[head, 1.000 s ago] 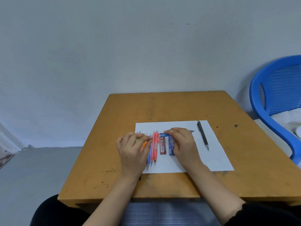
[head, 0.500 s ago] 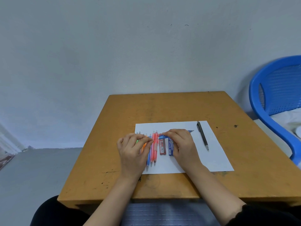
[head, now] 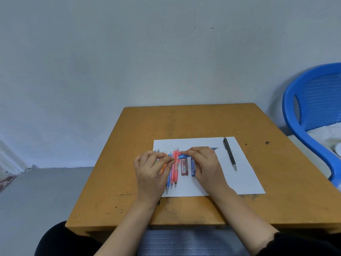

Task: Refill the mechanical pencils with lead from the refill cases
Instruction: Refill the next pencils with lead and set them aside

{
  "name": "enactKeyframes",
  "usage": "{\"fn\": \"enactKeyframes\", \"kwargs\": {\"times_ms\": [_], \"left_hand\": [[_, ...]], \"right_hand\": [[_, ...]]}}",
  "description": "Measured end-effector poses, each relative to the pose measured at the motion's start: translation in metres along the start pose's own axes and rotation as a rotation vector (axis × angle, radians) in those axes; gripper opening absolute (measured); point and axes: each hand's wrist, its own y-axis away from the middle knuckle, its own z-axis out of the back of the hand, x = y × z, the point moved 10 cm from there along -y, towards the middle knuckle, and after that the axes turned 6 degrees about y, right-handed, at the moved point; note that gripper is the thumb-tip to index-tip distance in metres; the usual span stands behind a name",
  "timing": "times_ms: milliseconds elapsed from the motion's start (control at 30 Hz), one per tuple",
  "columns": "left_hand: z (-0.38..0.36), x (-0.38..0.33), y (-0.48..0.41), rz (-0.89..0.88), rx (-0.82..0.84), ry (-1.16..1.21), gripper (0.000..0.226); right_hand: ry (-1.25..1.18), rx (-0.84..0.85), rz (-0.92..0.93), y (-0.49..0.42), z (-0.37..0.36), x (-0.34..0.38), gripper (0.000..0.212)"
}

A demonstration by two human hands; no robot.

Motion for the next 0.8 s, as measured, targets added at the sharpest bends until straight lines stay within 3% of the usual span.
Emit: {"fn": "enactKeyframes", "kwargs": {"times_ms": [133, 267, 333, 433, 800], "left_hand": [[-0.005, 0.001, 0.0, 0.012, 0.042, -0.008, 0.023], [-0.006, 0.008, 0.001, 0.118, 0.078, -0.005, 0.045], [-0.001, 0.014, 0.001, 0.181, 0.048, -0.001, 0.047], [0.002, 0.014, 0.002, 0.182, 0.027, -0.037, 0.042], [-0.006, -0.006, 0.002, -0.035, 0.048, -0.048, 0.026]], "right_hand": [[-0.003, 0.001, -0.012, 0.001, 0.0, 0.0, 0.065], [0.017, -0.037, -0.063, 0.0, 0.007, -0.003, 0.065], [0.035, -0.051, -0.081, 0.0, 0.009, -0.006, 0.055], [0.055, -0.063, -0.114, 0.001, 0.01, -0.012, 0.04], [0.042, -0.055, -0.099, 0.001, 0.011, -0.007, 0.04]]}}
